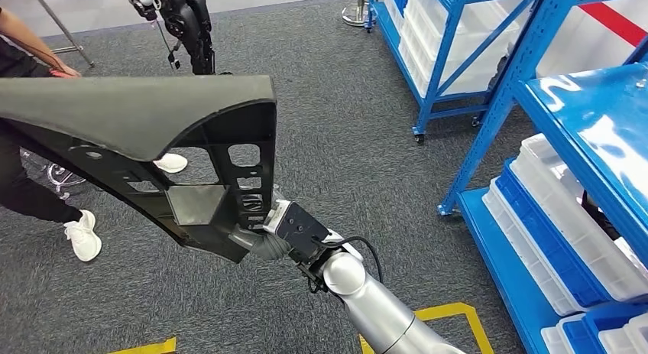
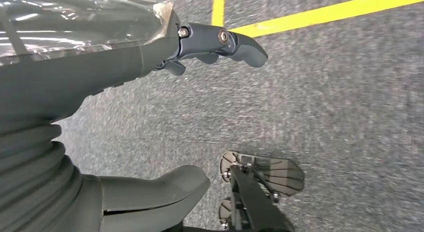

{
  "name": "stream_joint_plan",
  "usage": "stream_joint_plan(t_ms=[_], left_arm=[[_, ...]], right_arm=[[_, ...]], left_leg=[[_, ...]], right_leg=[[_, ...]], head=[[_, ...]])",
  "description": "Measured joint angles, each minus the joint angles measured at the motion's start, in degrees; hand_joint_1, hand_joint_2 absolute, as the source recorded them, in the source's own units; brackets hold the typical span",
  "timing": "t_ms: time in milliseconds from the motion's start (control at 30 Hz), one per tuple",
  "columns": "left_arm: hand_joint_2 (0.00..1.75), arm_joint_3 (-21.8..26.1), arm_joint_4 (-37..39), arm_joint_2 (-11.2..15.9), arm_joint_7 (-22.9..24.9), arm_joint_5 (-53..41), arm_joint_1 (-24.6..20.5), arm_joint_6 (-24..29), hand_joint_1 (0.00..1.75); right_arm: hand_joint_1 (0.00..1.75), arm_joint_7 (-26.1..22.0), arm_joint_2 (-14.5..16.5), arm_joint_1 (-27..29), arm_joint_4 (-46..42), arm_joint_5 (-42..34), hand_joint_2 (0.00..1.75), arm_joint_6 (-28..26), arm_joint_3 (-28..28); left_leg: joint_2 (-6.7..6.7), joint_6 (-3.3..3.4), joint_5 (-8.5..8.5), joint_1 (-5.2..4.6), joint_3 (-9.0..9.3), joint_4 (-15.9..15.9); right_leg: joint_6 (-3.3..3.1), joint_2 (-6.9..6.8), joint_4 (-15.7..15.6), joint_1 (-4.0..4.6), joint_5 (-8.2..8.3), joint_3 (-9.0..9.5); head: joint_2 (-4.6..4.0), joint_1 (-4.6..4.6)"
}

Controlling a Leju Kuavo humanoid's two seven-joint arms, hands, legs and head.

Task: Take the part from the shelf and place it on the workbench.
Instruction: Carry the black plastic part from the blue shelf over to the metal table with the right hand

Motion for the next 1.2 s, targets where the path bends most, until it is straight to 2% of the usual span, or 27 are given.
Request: stream_joint_plan(t_ms=[33,67,133,167,200,267,333,400,467,500,533,567,600,633,667,700,767,800,833,900,933,967,1000,1033,1067,1133,1200], left_arm=[[1.75,0.0,0.0,0.0,0.0,-0.1,0.1,0.0,0.0],[1.75,0.0,0.0,0.0,0.0,-0.2,0.1,0.0,0.0],[1.75,0.0,0.0,0.0,0.0,-0.5,0.0,-0.1,0.0],[1.75,0.0,0.0,0.0,-0.1,-0.6,0.0,-0.1,0.0],[1.75,0.0,0.0,0.0,-0.1,-0.8,-0.1,-0.2,0.0],[1.75,0.0,0.0,0.0,-0.1,-1.0,-0.1,-0.2,0.0],[1.75,0.1,0.0,0.0,-0.2,-1.1,-0.1,-0.2,0.0],[1.75,0.1,0.0,0.0,-0.2,-1.2,-0.3,-0.3,0.0],[1.75,0.1,0.0,-0.2,-0.2,-1.2,-0.4,-0.4,0.0],[1.75,0.2,0.0,-0.2,-0.1,-1.2,-0.4,-0.5,0.0],[1.75,0.2,0.0,-0.2,-0.1,-1.2,-0.3,-0.5,0.0],[1.75,0.2,0.0,-0.2,-0.1,-1.2,-0.3,-0.5,0.0],[1.75,0.2,0.0,-0.2,-0.1,-1.2,-0.3,-0.5,0.0],[1.75,0.3,0.0,-0.2,-0.1,-1.2,-0.3,-0.5,0.0],[1.75,0.3,0.0,-0.2,-0.1,-1.2,-0.2,-0.5,0.0],[1.75,0.3,0.0,-0.2,-0.1,-1.2,-0.2,-0.5,0.0],[1.75,0.3,0.0,-0.1,-0.1,-1.2,0.1,-0.5,0.0],[1.75,0.3,0.0,-0.1,-0.1,-1.2,0.2,-0.5,0.0],[1.75,0.3,0.0,-0.1,-0.1,-1.2,0.2,-0.5,0.0],[1.75,0.3,0.0,-0.1,-0.1,-1.2,0.1,-0.5,0.0],[1.75,0.3,0.0,-0.1,-0.1,-1.2,0.1,-0.5,0.0],[1.75,0.3,0.0,-0.1,0.0,-1.3,0.1,-0.5,0.0],[1.75,0.3,0.0,-0.2,0.0,-1.3,0.2,-0.5,0.0],[1.75,0.3,0.0,-0.2,0.1,-1.3,0.2,-0.5,0.0],[1.75,0.3,0.0,-0.2,0.2,-1.3,0.3,-0.5,0.0],[1.75,0.3,0.0,-0.1,0.4,-1.4,0.2,-0.5,0.0],[1.75,0.3,0.0,-0.1,0.5,-1.4,0.1,-0.4,0.0]], right_arm=[[1.75,0.0,0.0,0.0,0.0,0.0,1.75,0.0,0.0],[1.75,0.0,0.1,0.0,0.0,0.0,1.75,0.0,0.0],[1.75,0.0,0.2,0.0,-0.2,0.0,1.75,-0.1,-0.1],[1.75,0.0,0.2,0.1,-0.3,0.0,1.75,-0.2,-0.1],[1.75,0.0,0.2,0.2,-0.4,0.0,1.75,-0.2,-0.2],[1.75,-0.1,0.3,0.4,-0.6,0.0,1.75,-0.3,-0.3],[1.75,-0.2,0.4,0.6,-0.9,0.0,1.75,-0.5,-0.3],[1.75,-0.3,0.0,0.9,-1.2,0.1,1.75,-0.8,-0.4],[1.75,-0.3,-0.5,1.6,-1.3,0.2,1.75,-0.9,-0.7],[1.75,-0.3,-0.7,2.0,-1.3,0.3,1.75,-1.0,-0.7],[1.75,-0.3,-0.8,2.2,-1.3,0.4,1.75,-1.0,-0.8],[1.75,-0.3,-0.8,2.3,-1.3,0.4,1.75,-1.0,-0.8],[1.75,-0.3,-0.9,2.3,-1.4,0.4,1.75,-1.0,-0.8],[1.75,-0.3,-0.9,2.3,-1.4,0.4,1.75,-1.0,-0.8],[1.75,-0.3,-0.9,2.3,-1.5,0.4,1.75,-1.0,-0.8],[1.75,-0.3,-0.9,2.4,-1.6,0.4,1.75,-1.0,-0.8],[1.75,-0.3,-0.7,2.4,-1.8,0.4,1.75,-1.1,-0.8],[1.75,-0.3,-0.6,2.4,-1.9,0.4,1.75,-1.1,-0.9],[1.75,-0.3,-0.4,2.4,-2.1,0.4,1.75,-1.1,-0.9],[1.75,-0.3,-0.3,2.3,-2.3,0.5,1.75,-1.1,-1.0],[1.75,-0.3,-0.3,2.4,-2.3,0.6,1.75,-1.1,-1.0],[1.75,-0.3,-0.4,2.5,-2.3,0.7,1.75,-1.1,-1.1],[1.75,-0.3,-0.4,2.5,-2.3,0.7,1.75,-1.1,-1.1],[1.75,-0.3,-0.4,2.6,-2.3,0.7,1.75,-1.1,-1.1],[1.75,-0.3,-0.3,2.6,-2.3,0.7,1.75,-1.1,-1.2],[1.75,-0.3,-0.3,2.6,-2.3,0.7,1.75,-1.1,-1.2],[1.75,-0.3,-0.3,2.5,-2.4,0.7,1.75,-1.1,-1.4]], left_leg=[[0.16,0.26,1.35,-0.04,0.79,-1.7],[0.7,0.66,3.32,-0.19,2.69,-5.3],[3.52,1.56,6.04,-0.98,6.81,-12.8],[4.54,1.93,6.49,-1.44,7.96,-15.0],[5.01,2.18,6.36,-1.82,8.31,-15.7],[3.58,2.6,6.62,-1.87,8.68,-16.5],[2.16,3.03,7.24,-1.46,9.7,-17.8],[0.6,3.3,7.57,-1.12,10.29,-18.4],[-1.39,3.37,7.55,-0.94,10.3,-18.4],[-2.38,3.32,7.51,-0.85,10.32,-18.3],[-3.38,3.19,7.42,-0.69,10.35,-18.2],[-4.33,2.93,7.26,-0.47,10.38,-18.0],[-5.18,2.52,7.0,-0.27,10.29,-17.6],[-5.97,2.04,6.66,-0.16,10.09,-17.0],[-6.57,1.6,6.39,-0.12,9.82,-16.6],[-7.01,1.25,6.25,-0.13,9.53,-16.4],[-7.43,0.9,6.23,-0.03,9.21,-16.4],[-6.57,0.73,6.06,-0.05,9.06,-16.1],[-5.05,0.53,5.42,-0.1,8.54,-14.9],[-1.43,0.11,2.64,-0.15,5.75,-9.3],[-0.5,-0.07,0.98,-0.03,3.61,-5.4],[-0.14,-0.17,-0.14,0.08,1.68,-2.0],[-0.03,-0.19,-0.33,0.14,0.47,-0.1],[0.07,-0.12,0.61,0.17,0.48,-0.6],[0.31,0.06,2.32,0.14,1.59,-3.1],[2.56,0.7,5.84,-0.33,5.76,-11.1],[4.45,1.2,6.87,-1.0,8.17,-15.6]], right_leg=[[-0.13,-0.7,0.0,0.13,-0.12,0.1],[-0.23,-1.36,0.0,0.24,-0.27,0.28],[-0.16,-2.46,-0.1,0.52,-0.62,0.68],[-0.01,-2.98,-0.2,0.61,-0.77,0.83],[0.2,-3.5,-0.3,0.67,-0.9,0.95],[0.62,-4.28,-0.5,0.67,-1.16,1.32],[0.81,-2.02,0.9,0.62,-1.95,1.05],[0.55,1.26,6.5,0.47,-4.19,-1.68],[0.65,2.14,13.4,0.32,-6.31,-5.74],[1.09,2.19,14.7,0.19,-6.21,-6.85],[1.77,2.24,13.6,0.0,-5.11,-6.82],[2.58,2.53,10.2,-0.27,-3.23,-5.57],[3.34,3.47,6.2,-0.65,-1.32,-3.94],[3.63,4.29,2.9,-0.91,0.16,-2.4],[3.53,4.95,0.8,-1.03,1.02,-1.43],[3.12,5.3,0.2,-0.99,1.27,-1.12],[2.13,4.46,0.2,-0.84,1.38,-1.12],[1.79,4.06,0.1,-0.9,1.42,-1.06],[1.42,3.56,0.0,-1.0,1.41,-0.94],[0.74,2.35,-0.1,-0.89,1.25,-0.71],[0.48,1.6,-0.1,-0.75,1.13,-0.66],[0.32,0.84,-0.1,-0.62,1.02,-0.63],[0.19,0.07,-0.1,-0.51,0.91,-0.6],[0.13,-0.64,-0.1,-0.46,0.79,-0.52],[0.12,-1.28,-0.1,-0.41,0.65,-0.37],[0.33,-2.51,-0.1,-0.17,0.25,0.1],[0.77,-3.6,-0.2,0.12,-0.14,0.51]], head=[[0.0,0.0],[0.0,0.0],[0.0,0.03],[0.0,0.03],[0.0,0.04],[0.0,0.03],[0.0,0.07],[0.0,0.12],[0.0,0.13],[0.0,0.13],[0.0,0.13],[0.0,0.13],[0.0,0.15],[0.0,0.18],[0.0,0.19],[0.0,0.2],[0.0,0.18],[0.0,0.14],[0.0,0.02],[0.0,-0.21],[0.0,-0.28],[0.0,-0.28],[0.0,-0.28],[0.0,-0.29],[0.0,-0.3],[0.0,-0.3],[0.0,-0.26]])
